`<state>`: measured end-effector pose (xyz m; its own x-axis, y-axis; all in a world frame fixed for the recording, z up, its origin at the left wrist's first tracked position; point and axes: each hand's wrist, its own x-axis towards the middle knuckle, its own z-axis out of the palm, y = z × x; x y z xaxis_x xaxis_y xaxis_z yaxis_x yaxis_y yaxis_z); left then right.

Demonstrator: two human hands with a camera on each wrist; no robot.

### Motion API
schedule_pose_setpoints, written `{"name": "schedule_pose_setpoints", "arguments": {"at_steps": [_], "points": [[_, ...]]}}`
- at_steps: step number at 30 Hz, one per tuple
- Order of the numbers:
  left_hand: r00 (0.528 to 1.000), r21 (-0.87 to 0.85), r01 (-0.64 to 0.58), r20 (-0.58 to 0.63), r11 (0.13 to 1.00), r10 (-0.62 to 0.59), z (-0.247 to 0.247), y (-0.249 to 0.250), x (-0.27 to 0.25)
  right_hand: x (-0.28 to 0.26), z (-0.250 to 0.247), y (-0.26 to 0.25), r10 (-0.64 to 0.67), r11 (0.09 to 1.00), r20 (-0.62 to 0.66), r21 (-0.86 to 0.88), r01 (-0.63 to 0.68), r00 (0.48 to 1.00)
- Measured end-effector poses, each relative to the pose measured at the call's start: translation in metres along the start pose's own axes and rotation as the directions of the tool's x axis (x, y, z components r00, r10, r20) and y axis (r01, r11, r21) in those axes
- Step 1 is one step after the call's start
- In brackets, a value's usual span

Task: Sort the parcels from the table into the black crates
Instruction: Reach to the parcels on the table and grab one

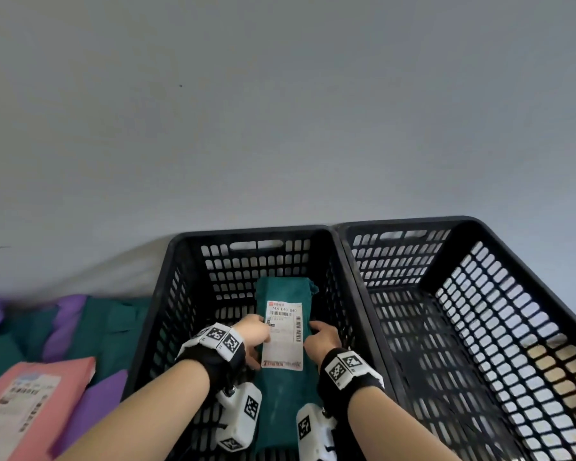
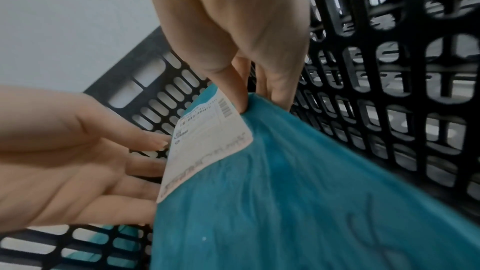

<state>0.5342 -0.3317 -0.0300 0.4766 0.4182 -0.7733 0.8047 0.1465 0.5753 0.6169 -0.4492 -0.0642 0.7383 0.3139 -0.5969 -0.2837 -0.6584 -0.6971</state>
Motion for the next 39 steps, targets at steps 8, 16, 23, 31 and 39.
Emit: {"name": "schedule_pose_setpoints", "arguments": {"at_steps": [8, 16, 23, 31, 39], "points": [[0.999, -0.140, 0.044, 0.018, 0.989, -0.041, 0.012, -0.014, 0.030, 0.024, 0.006, 0.016, 0.028, 0.994, -0.039, -0.102, -0.032, 0.999], [1.000, -0.054, 0.013, 0.028, 0.998, -0.011, 0.020, -0.026, 0.045, 0.028, 0.007, 0.018, 0.022, 0.983, -0.034, -0.180, -0.027, 0.999], [0.965, 0.283, -0.261, 0.111, 0.923, 0.238, 0.031, -0.038, 0.053, 0.028, 0.013, 0.014, -0.061, 0.953, 0.046, -0.295, 0.072, 0.997], [0.928, 0.489, -0.368, 0.249, 0.791, 0.278, 0.039, -0.044, 0.062, 0.030, 0.022, 0.024, -0.070, 0.718, 0.312, -0.643, 0.265, 0.947], [0.946, 0.774, -0.322, 0.234, 0.545, 0.226, 0.041, -0.046, 0.066, 0.039, 0.026, 0.030, -0.069, 0.637, 0.357, -0.703, 0.317, 0.931]]}}
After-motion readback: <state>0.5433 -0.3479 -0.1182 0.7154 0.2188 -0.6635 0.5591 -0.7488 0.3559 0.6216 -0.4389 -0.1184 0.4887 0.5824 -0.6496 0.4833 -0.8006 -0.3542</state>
